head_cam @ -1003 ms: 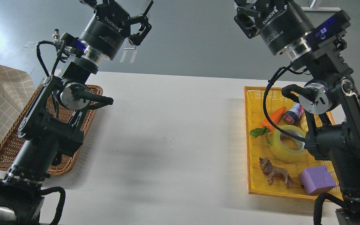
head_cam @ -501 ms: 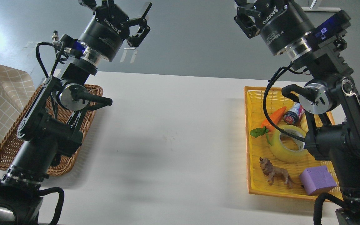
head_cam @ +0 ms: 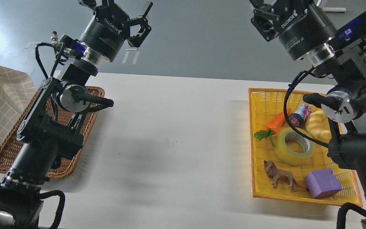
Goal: Place and transfer tape with both arms
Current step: 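Raise the right arm and bring the right gripper down beside the basket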
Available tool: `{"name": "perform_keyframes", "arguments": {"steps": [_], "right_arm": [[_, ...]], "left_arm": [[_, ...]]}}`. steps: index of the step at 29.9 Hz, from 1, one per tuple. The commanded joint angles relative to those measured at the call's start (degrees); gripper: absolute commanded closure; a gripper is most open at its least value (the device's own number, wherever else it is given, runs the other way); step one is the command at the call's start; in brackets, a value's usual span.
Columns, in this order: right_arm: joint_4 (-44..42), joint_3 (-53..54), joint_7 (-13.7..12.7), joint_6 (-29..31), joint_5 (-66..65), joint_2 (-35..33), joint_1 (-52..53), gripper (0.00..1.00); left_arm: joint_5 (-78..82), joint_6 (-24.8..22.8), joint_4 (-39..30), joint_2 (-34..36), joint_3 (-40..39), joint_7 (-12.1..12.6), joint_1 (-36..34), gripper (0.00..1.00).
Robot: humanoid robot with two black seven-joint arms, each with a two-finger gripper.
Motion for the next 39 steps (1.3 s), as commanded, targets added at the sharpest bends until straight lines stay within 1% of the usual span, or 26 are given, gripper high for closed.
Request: {"name": "perform_keyframes", "arguments": {"steps": [1, 4, 6, 10, 14, 15, 19, 22, 25, 26, 28, 29, 30, 33, 38, 39], "right_arm": [[0.19, 0.04, -0.01, 3.15, 0.01, -6.2, -0.69, 0.0], [0.1, -0.04, -0.01, 5.0, 0.01, -12.44, -1.83, 0.0], [0.36, 0.04, -0.36, 5.01, 0.01, -14.39, -2.27, 0.0], [1.42, 0.92, -0.19, 4.74, -0.08, -23.6, -4.28, 0.0], [3.0, 2.85, -0.01, 5.1, 0.01, -29.76, -7.97, 0.0], [3.09, 3.38, -0.01, 5.27, 0.01, -30.39, -8.68, 0.0], [2.22, 7.06, 0.08, 10.69, -0.43, -33.54, -10.8, 0.0], [-0.41, 8.83, 0.08, 10.69, -0.43, -34.09, -11.93, 0.0], [-0.34, 9.01, 0.08, 10.69, -0.87, -34.0, -15.17, 0.0], [-0.25, 8.84, -0.36, 10.69, -1.22, -34.08, -16.24, 0.0], [0.36, 8.57, -0.62, 10.69, -7.33, -34.88, -19.57, 0.0], [0.36, 8.57, -0.62, 10.69, -9.72, -34.88, -20.11, 0.0], [0.45, 8.66, -0.71, 10.69, -15.4, -34.7, -20.46, 0.0], [0.8, 8.48, -0.71, 10.69, -24.04, -34.0, -20.73, 0.0], [3.52, 8.13, -0.97, 10.69, -29.51, -34.0, -25.56, 0.0], [4.14, 7.96, -1.15, 10.69, -32.57, -34.0, -27.04, 0.0]], "left_arm": [[-0.09, -0.44, 0.0, 0.05, -0.01, -0.03, -0.04, 0.02], [0.0, -0.44, 0.0, 0.14, -0.01, -0.03, -0.04, 0.02], [-0.09, -0.53, 0.0, 0.22, -0.09, -0.12, -0.04, 0.02], [0.0, -0.62, 0.0, 0.22, -0.01, -0.21, -0.04, 0.02], [0.0, -0.62, 0.0, 0.66, -0.01, -0.21, -0.13, 0.02], [0.0, -0.62, 0.0, 0.75, -0.01, -0.21, -0.22, 0.02], [0.0, -0.62, -0.09, 0.93, -0.01, -0.21, -0.22, 0.02], [0.0, -0.53, -0.09, 1.02, -0.01, -0.21, -0.31, 0.02], [0.0, -0.09, -0.09, 1.1, -0.01, -0.21, -0.22, 0.02], [0.09, 0.0, -0.18, 1.1, -0.01, -0.21, -0.22, 0.02], [0.09, 0.09, -0.18, 1.19, -0.01, -0.21, -0.13, 0.02], [0.09, 0.09, -0.27, 1.19, -0.01, -0.21, -0.13, 0.02], [0.09, 0.09, -0.27, 1.19, -0.01, -0.21, -0.13, 0.02], [0.09, 0.09, -0.35, 1.19, -0.01, -0.12, -0.13, 0.02], [0.17, 0.17, -0.35, 1.19, 0.08, -0.12, 0.04, 0.02], [0.17, 0.17, -0.35, 1.1, 0.08, -0.12, 0.04, 0.02]]}}
